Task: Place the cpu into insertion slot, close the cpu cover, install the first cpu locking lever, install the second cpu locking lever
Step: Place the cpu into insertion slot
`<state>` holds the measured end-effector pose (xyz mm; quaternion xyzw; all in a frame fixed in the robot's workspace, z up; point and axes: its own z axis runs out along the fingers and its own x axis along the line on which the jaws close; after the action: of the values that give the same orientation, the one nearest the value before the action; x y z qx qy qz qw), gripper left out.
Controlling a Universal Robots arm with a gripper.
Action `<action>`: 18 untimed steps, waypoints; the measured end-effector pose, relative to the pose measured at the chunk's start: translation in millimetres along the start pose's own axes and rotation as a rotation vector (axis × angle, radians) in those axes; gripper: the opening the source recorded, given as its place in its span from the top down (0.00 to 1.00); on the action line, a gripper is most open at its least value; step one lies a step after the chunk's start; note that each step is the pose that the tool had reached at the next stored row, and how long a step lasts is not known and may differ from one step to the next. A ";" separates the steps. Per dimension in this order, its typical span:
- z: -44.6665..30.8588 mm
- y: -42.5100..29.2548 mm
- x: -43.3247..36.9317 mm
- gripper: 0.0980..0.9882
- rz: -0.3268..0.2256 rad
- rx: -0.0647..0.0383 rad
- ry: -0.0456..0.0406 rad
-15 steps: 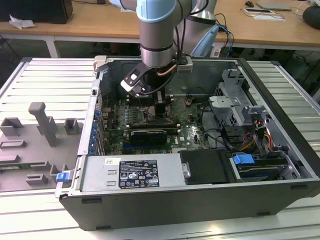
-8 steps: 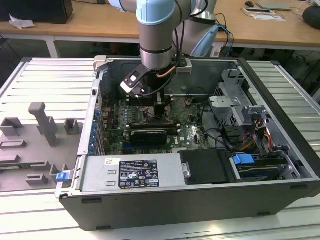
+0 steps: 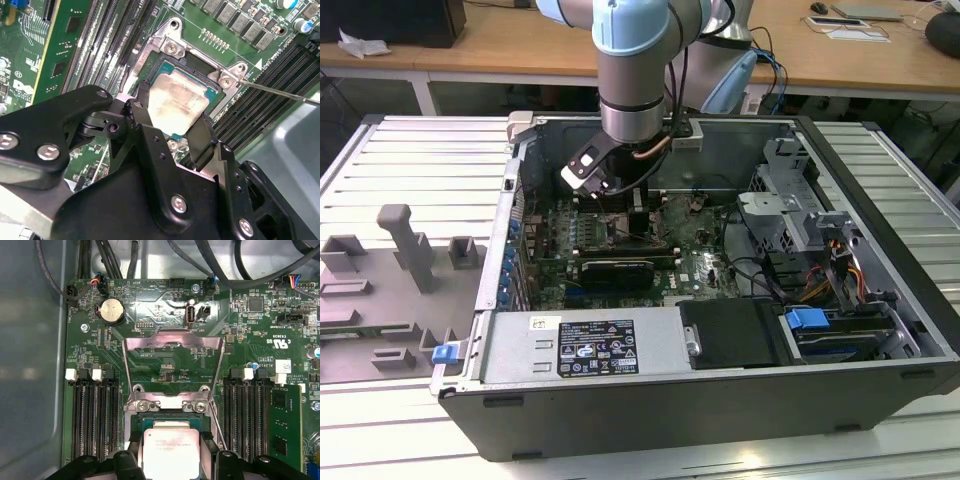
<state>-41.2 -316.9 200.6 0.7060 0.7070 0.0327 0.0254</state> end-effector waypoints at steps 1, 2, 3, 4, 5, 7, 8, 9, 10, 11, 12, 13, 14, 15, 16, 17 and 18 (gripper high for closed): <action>0.2 0.0 0.0 0.50 0.000 0.000 0.0000; 0.6 0.0 0.0 0.50 0.000 0.000 -0.0001; 0.8 -0.1 0.0 0.50 0.000 0.000 -0.0002; 1.0 -0.1 0.0 0.50 0.000 0.000 -0.0002; 1.2 -0.1 0.0 0.50 0.000 0.000 -0.0004; 1.3 -0.1 0.0 0.42 0.000 0.000 -0.0006; 1.3 -0.1 0.0 0.42 0.000 0.000 -0.0006; 1.3 -0.1 0.0 0.42 0.000 0.000 -0.0006; 1.4 -0.1 -0.1 0.42 0.000 0.000 -0.0005; 1.4 -0.2 -0.3 0.42 0.000 0.000 -0.0004; 1.3 -0.1 -0.4 0.42 0.000 0.000 -0.0006; 1.3 -0.1 -0.4 0.44 0.000 0.000 -0.0007; 1.3 -0.1 -0.4 0.44 0.000 0.000 -0.0007; 1.3 -0.1 -0.5 0.52 0.000 0.000 -0.0006; 1.3 -0.1 -0.5 0.52 0.000 0.000 -0.0006; 1.3 -0.1 -0.5 0.52 0.000 0.000 -0.0005; 1.3 -0.1 -0.6 0.52 0.000 0.000 -0.0008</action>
<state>-41.2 -317.4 199.3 0.7060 0.7070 0.0325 0.0257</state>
